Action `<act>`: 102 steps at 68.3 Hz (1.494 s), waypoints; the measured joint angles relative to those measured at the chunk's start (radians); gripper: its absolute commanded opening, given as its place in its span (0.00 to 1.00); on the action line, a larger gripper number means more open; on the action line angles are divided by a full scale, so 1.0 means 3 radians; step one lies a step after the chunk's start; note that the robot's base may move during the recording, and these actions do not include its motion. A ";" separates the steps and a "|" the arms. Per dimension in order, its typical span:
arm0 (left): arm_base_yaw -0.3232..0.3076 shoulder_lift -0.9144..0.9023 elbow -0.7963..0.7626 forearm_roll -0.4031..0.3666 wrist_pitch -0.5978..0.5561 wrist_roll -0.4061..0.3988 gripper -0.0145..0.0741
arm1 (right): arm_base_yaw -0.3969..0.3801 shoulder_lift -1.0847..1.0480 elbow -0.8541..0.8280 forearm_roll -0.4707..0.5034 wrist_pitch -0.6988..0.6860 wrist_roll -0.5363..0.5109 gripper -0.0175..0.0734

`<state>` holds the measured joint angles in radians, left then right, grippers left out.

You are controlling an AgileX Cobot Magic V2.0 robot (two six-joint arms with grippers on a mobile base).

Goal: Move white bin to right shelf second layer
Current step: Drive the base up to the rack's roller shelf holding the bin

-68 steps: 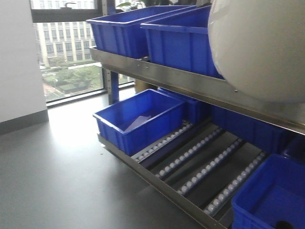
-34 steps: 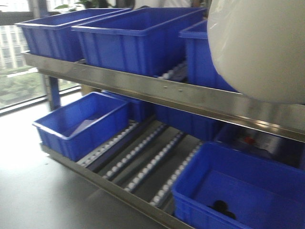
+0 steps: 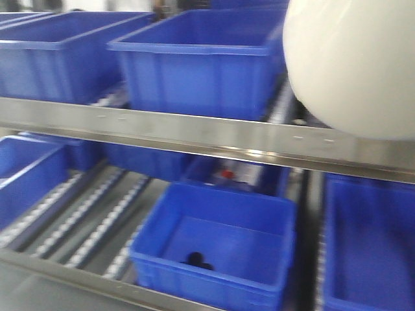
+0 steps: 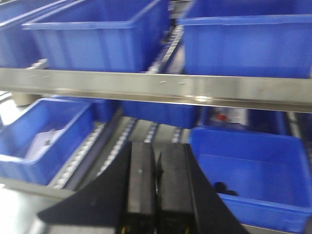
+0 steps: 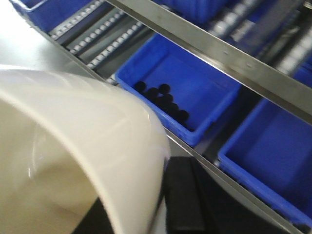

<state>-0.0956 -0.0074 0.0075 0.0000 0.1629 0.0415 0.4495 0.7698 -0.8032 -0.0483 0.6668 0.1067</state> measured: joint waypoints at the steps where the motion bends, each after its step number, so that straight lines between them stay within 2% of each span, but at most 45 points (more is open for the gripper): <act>1: 0.0000 0.0000 0.0000 0.0000 0.0000 0.0000 0.26 | 0.0000 0.0000 0.0000 0.0000 0.0000 0.0000 0.25; 102: 0.0000 0.0000 0.0000 0.0000 0.0000 0.0000 0.26 | 0.0000 0.0000 0.0000 0.0000 0.0006 0.0000 0.25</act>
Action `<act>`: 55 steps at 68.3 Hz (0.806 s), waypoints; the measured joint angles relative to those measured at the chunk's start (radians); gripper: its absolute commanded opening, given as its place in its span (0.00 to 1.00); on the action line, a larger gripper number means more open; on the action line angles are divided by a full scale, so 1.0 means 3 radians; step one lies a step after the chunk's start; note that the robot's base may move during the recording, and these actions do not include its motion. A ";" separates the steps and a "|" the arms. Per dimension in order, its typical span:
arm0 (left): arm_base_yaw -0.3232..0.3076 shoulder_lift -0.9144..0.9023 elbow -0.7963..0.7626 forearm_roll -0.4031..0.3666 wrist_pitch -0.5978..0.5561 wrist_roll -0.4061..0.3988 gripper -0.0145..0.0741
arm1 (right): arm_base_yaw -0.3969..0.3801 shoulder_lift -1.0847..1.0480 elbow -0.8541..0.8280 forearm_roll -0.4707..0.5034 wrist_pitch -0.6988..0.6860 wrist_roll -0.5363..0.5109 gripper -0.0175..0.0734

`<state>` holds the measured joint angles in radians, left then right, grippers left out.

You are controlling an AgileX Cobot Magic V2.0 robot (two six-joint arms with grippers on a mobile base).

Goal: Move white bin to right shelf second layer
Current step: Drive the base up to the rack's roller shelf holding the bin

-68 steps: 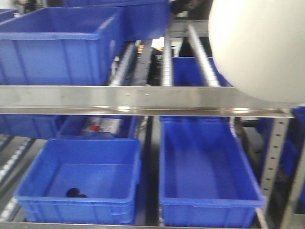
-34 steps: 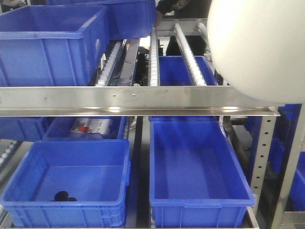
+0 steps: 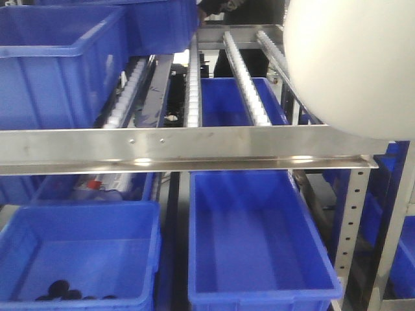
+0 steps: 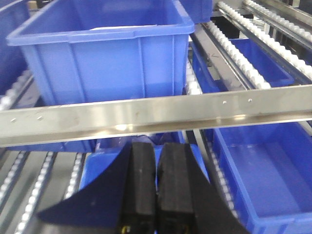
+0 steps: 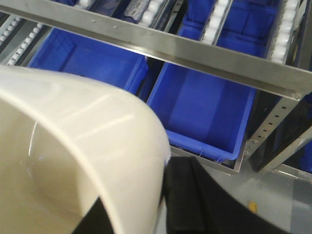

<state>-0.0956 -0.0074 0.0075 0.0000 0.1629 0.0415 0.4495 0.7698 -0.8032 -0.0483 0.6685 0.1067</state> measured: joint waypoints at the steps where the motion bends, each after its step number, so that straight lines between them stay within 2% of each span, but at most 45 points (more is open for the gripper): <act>1: 0.0000 0.0000 0.0000 0.0000 0.0000 0.0000 0.26 | 0.0000 0.0000 0.0000 0.0000 0.0000 0.0000 0.25; 55: 0.0000 0.0000 0.0000 0.0000 0.0000 0.0000 0.26 | 0.0000 0.0000 0.0000 0.0000 0.0000 0.0000 0.25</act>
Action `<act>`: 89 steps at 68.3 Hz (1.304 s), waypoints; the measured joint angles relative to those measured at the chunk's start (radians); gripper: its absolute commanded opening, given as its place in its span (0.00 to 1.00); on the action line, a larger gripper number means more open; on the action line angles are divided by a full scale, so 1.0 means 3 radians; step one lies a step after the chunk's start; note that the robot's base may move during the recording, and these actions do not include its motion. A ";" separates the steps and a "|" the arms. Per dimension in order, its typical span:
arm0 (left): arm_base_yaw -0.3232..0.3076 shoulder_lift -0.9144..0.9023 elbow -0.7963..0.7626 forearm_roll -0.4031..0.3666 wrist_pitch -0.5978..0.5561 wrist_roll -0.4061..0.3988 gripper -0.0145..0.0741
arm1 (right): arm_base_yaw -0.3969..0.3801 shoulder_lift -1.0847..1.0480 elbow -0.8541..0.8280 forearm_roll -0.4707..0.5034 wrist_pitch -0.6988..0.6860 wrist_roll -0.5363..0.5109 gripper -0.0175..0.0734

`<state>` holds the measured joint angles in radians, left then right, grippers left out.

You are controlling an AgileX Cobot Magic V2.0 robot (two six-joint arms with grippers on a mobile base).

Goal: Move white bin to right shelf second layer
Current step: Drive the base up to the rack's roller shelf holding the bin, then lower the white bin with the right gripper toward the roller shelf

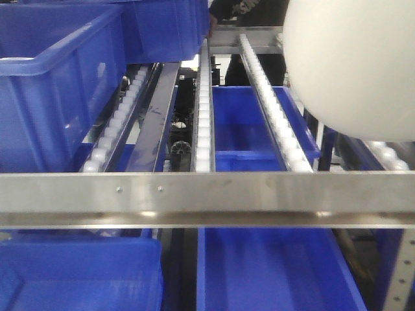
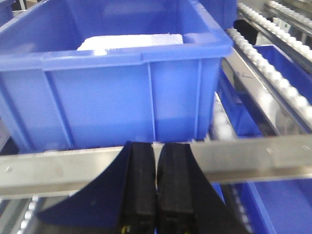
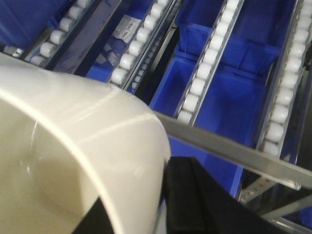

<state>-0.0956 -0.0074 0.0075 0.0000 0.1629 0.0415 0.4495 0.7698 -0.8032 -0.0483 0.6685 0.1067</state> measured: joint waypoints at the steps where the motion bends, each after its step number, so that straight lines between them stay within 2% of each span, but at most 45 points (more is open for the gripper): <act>1: 0.0000 0.0000 0.0000 0.0000 0.0000 0.0000 0.26 | 0.0000 0.0000 0.0000 0.0000 0.0000 0.0000 0.25; 89: 0.0000 0.0000 0.0000 0.0000 0.0000 0.0000 0.26 | 0.0000 0.0000 0.0000 0.0000 0.0000 0.0000 0.25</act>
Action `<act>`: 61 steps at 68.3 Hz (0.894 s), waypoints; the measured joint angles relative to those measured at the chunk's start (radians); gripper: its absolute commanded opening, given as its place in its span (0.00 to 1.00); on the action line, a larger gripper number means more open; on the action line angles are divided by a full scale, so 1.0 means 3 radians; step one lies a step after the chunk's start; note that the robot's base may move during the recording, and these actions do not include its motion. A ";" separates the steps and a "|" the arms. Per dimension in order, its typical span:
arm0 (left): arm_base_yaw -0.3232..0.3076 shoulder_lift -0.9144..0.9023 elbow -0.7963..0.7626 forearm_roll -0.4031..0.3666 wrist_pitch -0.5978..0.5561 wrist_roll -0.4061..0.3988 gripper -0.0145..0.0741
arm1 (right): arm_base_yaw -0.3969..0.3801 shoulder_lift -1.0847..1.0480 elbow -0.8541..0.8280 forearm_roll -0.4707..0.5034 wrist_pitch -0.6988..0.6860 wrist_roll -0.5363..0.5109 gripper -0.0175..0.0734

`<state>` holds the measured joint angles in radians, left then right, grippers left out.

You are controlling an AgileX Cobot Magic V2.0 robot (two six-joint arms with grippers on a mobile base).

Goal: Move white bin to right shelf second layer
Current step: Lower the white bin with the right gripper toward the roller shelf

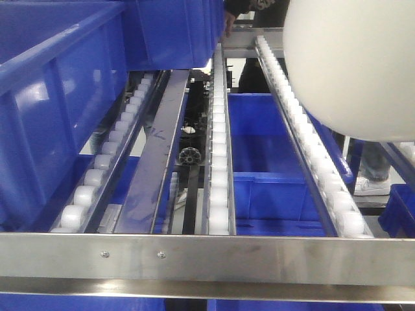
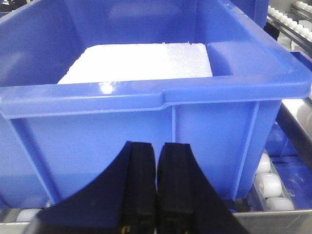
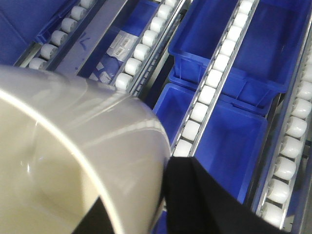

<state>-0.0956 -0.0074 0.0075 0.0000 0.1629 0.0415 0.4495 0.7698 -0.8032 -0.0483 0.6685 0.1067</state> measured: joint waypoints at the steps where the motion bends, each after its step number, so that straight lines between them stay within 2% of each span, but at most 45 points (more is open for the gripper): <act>1: 0.0000 0.0000 0.0000 0.0000 0.0000 0.0000 0.26 | 0.0000 0.0000 0.0000 0.0000 0.0000 0.0000 0.25; 45: 0.0000 0.0000 0.0000 0.0000 0.0000 0.0000 0.26 | 0.0000 0.0000 0.0000 0.0000 0.0000 0.0000 0.25; 61: 0.0000 0.0000 0.0000 0.0000 0.0000 0.0000 0.26 | 0.0000 0.0000 0.0000 0.0000 -0.0136 0.0000 0.25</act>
<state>-0.0956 -0.0074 0.0075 0.0000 0.1629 0.0415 0.4495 0.7698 -0.8032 -0.0483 0.6276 0.1067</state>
